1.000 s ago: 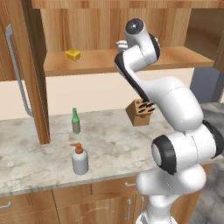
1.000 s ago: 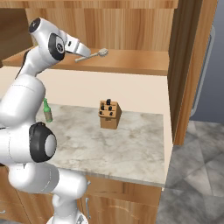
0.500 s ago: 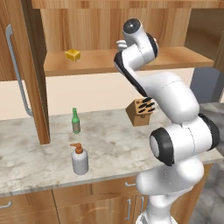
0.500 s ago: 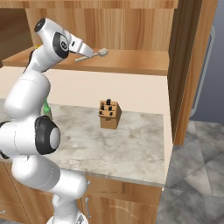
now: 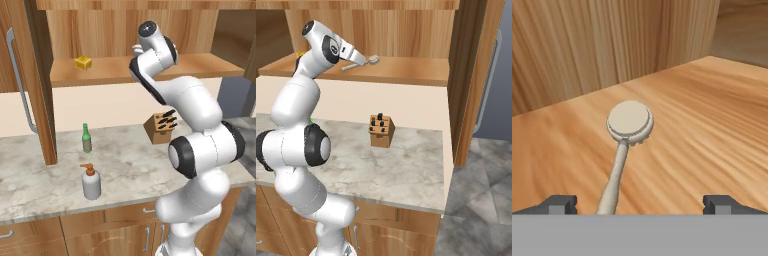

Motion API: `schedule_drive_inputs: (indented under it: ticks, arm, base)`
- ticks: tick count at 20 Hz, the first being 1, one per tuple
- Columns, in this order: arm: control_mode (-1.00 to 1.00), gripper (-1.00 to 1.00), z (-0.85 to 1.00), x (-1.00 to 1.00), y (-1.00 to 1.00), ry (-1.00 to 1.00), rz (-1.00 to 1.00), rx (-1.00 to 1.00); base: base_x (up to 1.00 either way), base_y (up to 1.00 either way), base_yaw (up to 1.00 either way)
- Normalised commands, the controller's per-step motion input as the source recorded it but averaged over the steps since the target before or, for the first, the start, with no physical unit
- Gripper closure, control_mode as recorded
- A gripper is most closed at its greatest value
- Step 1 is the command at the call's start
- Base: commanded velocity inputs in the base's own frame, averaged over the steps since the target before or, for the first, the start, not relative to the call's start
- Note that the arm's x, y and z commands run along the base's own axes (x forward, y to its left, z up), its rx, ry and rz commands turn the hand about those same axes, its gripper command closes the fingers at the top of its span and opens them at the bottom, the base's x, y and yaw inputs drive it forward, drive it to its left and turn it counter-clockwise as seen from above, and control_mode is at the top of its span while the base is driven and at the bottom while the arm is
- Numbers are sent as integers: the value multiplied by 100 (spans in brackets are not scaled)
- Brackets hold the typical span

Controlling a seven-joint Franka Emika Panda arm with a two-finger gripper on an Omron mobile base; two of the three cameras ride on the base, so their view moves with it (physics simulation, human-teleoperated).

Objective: Pick the soap dispenser and dish brush from the cabinet and place them on the counter.

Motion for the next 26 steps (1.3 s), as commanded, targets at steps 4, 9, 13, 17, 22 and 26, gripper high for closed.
schedule_drive_inputs:
  ticks: [4, 9, 13, 17, 22, 26]
  arm:
    - [-100, -100, -8, 27, 0, 1, -4, 2]
    - [-100, -100, -7, 24, 0, 1, -3, 1]
    - [-100, -100, -4, 27, 0, 2, -3, 1]
    - [-100, -100, -4, 27, 0, 2, -2, 1]
    - [-100, -100, -5, 21, 0, 3, -2, 0]
    - [-100, -100, -9, 1, -1, 3, -3, 0]
  base:
    - [0, 0, 0]
    - [0, 0, 0]
    - [0, 0, 0]
    - [0, 0, 0]
    - [0, 0, 0]
    - [0, 0, 0]
